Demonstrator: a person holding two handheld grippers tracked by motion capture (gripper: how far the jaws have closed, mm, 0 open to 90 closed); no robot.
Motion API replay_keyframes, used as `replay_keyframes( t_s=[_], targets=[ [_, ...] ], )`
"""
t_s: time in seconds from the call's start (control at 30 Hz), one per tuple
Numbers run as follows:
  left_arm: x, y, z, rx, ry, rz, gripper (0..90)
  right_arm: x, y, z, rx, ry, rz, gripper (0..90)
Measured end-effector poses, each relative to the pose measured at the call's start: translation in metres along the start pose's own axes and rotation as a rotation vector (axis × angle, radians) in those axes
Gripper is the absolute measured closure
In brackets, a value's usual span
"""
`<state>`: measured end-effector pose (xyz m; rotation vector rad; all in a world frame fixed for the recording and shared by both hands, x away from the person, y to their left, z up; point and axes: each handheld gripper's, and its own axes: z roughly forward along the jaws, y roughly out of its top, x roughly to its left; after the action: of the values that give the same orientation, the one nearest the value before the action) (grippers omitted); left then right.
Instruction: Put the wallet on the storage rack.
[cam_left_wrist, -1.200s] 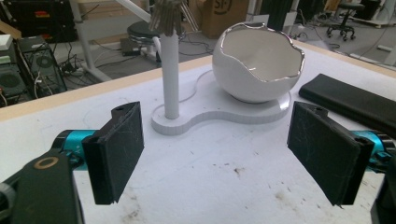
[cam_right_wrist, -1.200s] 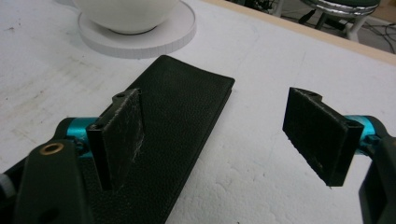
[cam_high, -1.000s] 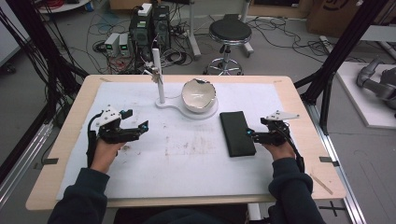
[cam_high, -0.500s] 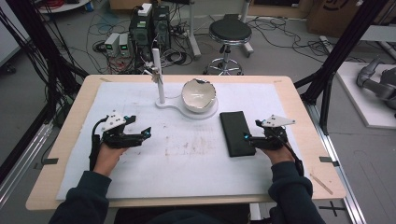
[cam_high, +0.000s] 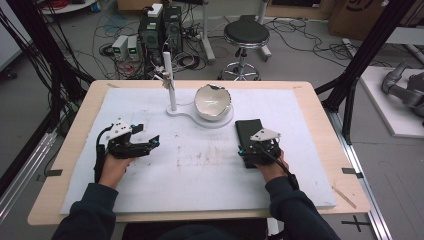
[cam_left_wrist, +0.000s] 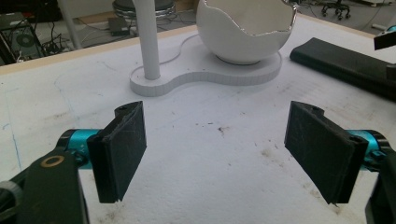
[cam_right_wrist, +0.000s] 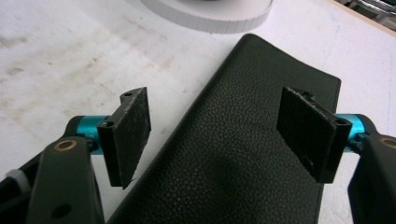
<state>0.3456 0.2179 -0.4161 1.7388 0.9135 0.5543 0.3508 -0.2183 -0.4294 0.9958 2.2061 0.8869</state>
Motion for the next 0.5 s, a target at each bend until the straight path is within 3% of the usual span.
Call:
replay_keyframes(
  t_s=[0.03,0.17,0.3,0.43,0.5],
  targets=[
    [0.0006,0.0,-0.0002,0.0,-0.001,0.002,20.8,0.0014,-0.001,0.0029,0.024,-0.013,-0.002,26.5],
    [0.0012,-0.0001,-0.0006,-0.004,-0.002,-0.004,21.0,0.0043,-0.0062,0.0122,0.094,0.006,-0.002,29.5],
    [0.0018,-0.0005,-0.0011,-0.001,-0.001,-0.007,21.3,0.0089,-0.0056,0.0126,0.102,-0.031,-0.033,34.4],
    [0.0023,-0.0012,-0.0017,-0.002,-0.002,-0.012,21.5,0.0098,-0.0028,0.0078,0.117,-0.044,-0.055,56.8],
    [0.0028,-0.0013,-0.0022,-0.003,-0.003,-0.012,21.5,0.0081,-0.0024,0.0045,0.113,-0.038,-0.039,67.6]
  ],
)
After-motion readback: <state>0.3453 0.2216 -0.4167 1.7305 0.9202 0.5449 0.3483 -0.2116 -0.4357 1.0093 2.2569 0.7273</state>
